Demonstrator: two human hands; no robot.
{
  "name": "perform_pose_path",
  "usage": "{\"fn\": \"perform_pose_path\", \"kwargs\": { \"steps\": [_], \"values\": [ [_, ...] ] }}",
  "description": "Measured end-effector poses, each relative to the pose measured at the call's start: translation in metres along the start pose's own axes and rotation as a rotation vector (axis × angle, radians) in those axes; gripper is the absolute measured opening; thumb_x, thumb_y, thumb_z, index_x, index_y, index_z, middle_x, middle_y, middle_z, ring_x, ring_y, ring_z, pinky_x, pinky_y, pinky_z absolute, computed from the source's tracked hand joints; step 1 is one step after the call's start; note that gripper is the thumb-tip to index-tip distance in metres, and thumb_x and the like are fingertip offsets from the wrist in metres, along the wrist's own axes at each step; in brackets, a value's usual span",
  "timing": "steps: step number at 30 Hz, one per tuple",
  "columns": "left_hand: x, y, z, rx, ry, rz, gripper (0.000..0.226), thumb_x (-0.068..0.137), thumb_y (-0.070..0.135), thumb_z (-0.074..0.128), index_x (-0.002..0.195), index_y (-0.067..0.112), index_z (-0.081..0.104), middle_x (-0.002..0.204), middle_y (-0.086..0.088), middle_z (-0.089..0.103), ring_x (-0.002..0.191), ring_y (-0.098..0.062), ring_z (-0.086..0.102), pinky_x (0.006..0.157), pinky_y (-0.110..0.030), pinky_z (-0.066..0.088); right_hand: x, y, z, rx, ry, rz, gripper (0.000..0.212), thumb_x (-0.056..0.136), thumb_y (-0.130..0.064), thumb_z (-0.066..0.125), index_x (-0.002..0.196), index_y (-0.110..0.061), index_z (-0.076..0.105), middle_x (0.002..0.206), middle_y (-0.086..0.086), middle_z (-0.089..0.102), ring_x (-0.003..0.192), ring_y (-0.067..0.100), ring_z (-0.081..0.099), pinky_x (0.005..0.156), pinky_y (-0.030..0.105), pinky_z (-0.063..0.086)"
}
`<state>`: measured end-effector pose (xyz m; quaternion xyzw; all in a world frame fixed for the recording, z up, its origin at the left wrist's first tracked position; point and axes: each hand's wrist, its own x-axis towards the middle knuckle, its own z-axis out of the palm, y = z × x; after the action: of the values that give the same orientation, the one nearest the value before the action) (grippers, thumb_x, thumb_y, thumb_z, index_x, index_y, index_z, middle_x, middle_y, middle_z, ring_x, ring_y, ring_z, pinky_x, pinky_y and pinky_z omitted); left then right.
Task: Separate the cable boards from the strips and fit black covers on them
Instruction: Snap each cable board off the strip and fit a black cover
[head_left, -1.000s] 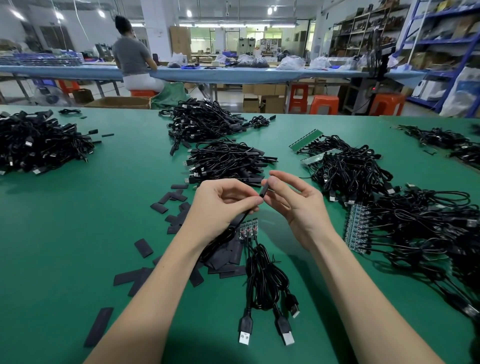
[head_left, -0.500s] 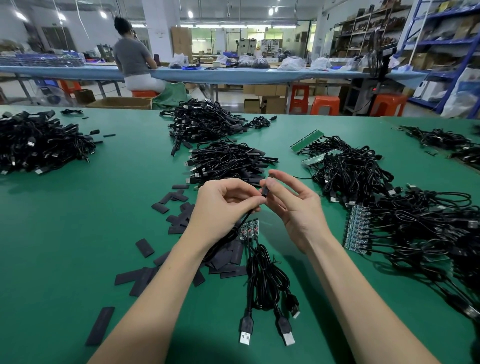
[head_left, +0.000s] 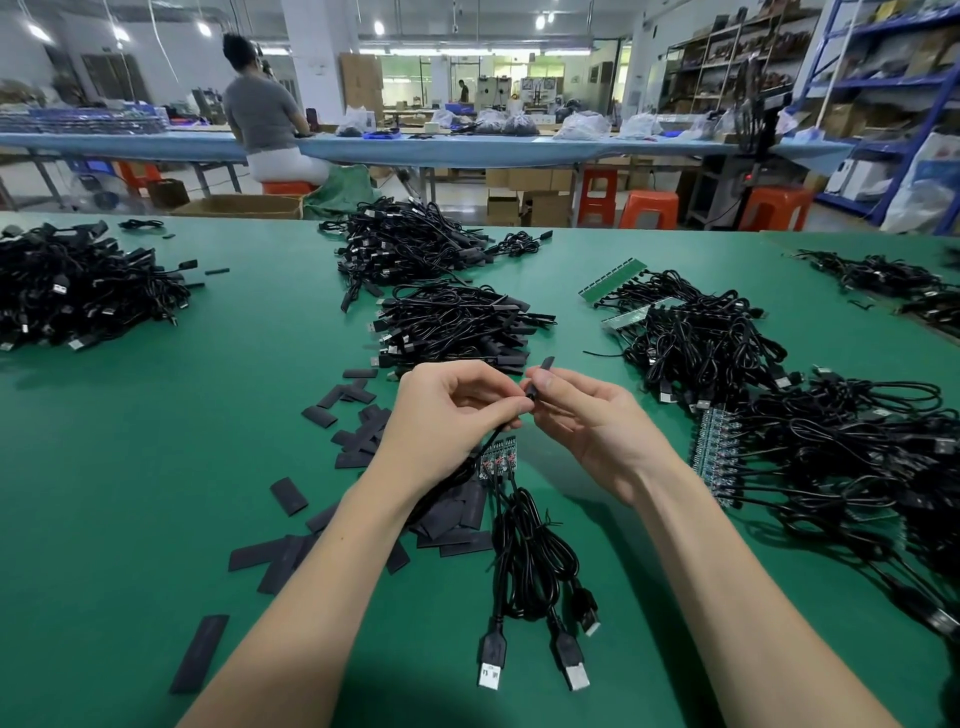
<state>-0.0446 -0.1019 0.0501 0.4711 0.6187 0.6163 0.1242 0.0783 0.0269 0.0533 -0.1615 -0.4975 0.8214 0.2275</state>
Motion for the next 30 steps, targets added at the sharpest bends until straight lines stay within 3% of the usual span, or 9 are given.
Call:
{"fn": "perform_pose_path", "kwargs": {
  "steps": [4,17,22,30],
  "values": [
    [0.0004,0.0005,-0.0019,0.029,0.001,0.024,0.008,0.08,0.011,0.084,0.084,0.01,0.078,0.075,-0.004,0.077,0.071,-0.02,0.076,0.072,-0.028,0.061,0.0011,0.0016,0.0019,0.005,-0.001,-0.014,0.025,0.074,-0.016,0.076,0.095,-0.002,0.074,0.087,0.007,0.075,0.075,0.011,0.067,0.072,0.018,0.056],
    [0.0007,-0.0008,-0.0011,0.02,0.021,0.032,0.006,0.081,0.012,0.083,0.083,0.012,0.078,0.074,-0.004,0.076,0.07,-0.023,0.075,0.071,-0.033,0.062,0.0021,0.0073,0.0057,0.084,0.024,-0.032,0.027,0.073,-0.015,0.079,0.095,-0.001,0.074,0.088,0.011,0.075,0.071,0.012,0.068,0.068,0.017,0.056],
    [-0.0011,0.0003,0.0023,-0.023,0.021,0.005,0.006,0.081,0.009,0.083,0.084,0.01,0.078,0.075,-0.006,0.077,0.07,-0.024,0.076,0.07,-0.029,0.061,0.0011,0.0069,0.0091,0.075,0.055,-0.106,0.041,0.076,-0.015,0.077,0.116,-0.013,0.069,0.09,0.011,0.073,0.075,0.015,0.069,0.075,0.021,0.058],
    [-0.0018,0.0029,0.0029,-0.021,0.022,-0.002,0.007,0.08,0.007,0.083,0.083,0.009,0.078,0.074,-0.006,0.076,0.069,-0.023,0.076,0.068,-0.025,0.059,0.0005,0.0053,0.0087,0.071,0.064,-0.129,0.034,0.071,-0.014,0.079,0.105,-0.011,0.075,0.089,0.013,0.073,0.078,0.019,0.068,0.079,0.025,0.059]
  ]
}}
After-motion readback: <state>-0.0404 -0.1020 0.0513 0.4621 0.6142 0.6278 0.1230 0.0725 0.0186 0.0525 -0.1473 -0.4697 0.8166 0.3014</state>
